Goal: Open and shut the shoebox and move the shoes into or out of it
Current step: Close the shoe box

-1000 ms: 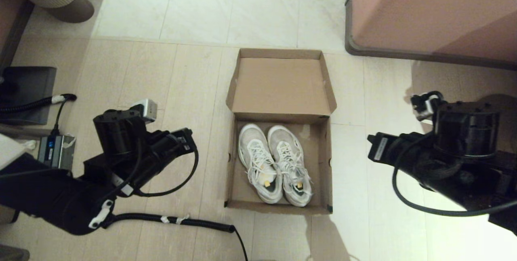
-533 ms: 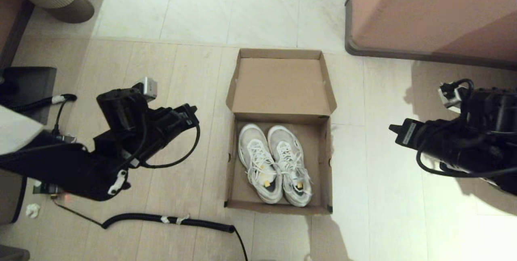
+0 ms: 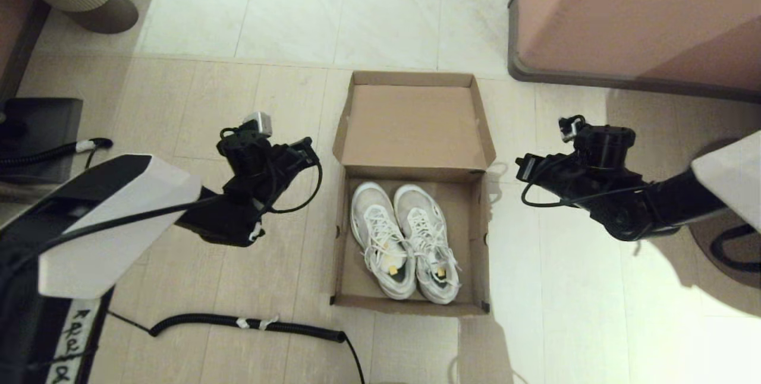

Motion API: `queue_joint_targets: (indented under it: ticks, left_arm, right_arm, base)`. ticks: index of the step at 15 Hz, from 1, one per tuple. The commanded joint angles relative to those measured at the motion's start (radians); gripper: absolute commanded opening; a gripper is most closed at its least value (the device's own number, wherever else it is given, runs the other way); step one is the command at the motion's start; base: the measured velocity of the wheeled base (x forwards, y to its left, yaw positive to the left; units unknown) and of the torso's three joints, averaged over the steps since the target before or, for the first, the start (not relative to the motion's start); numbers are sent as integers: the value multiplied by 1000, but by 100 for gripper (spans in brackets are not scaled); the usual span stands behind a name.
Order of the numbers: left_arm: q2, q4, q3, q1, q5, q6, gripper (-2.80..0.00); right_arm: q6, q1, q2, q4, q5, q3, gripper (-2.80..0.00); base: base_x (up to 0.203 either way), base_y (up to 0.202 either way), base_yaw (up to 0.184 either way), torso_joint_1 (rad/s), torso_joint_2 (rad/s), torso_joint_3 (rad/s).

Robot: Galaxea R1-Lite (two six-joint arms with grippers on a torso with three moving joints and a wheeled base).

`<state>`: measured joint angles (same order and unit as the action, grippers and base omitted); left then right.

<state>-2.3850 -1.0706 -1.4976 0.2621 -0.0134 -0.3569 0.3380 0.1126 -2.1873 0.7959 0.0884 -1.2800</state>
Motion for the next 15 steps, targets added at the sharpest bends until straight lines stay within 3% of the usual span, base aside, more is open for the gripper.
queue_joint_targets:
  ticks: [1,4,7,11,13,15]
  left_arm:
    - [-142,-8,-129,-2,16,-5,-280]
    - [-251,6,-306,0,24,-37,-280]
    - [-304,48,-405,0,-12,-88,-280]
    - [-303,135,-411,-9,-239,-136,-280]
    - [-290,191,-415,-31,-377,-145,-280]
    - [-270,251,-421,-63,-510,-211,-280]
  right_arm:
    - [90,-6,-153,10,4,-104,-280]
    - [178,-7,-241,-7,15,-200,-280]
    - [312,-7,-254,-24,101,-256,-280]
    - [387,-7,-301,-85,169,-408,-280]
    - [408,-10,-306,-100,265,-437,-280]
    - [412,-23,-321,-102,331,-467,-280]
  base:
    - [0,0,0,0,0,0]
    - [0,0,0,0,0,0]
    - [0,0,0,0,0,0]
    - [0,0,0,0,0,0]
    - [0,0,0,0,0,0]
    - [0,0,0,0,0,0]
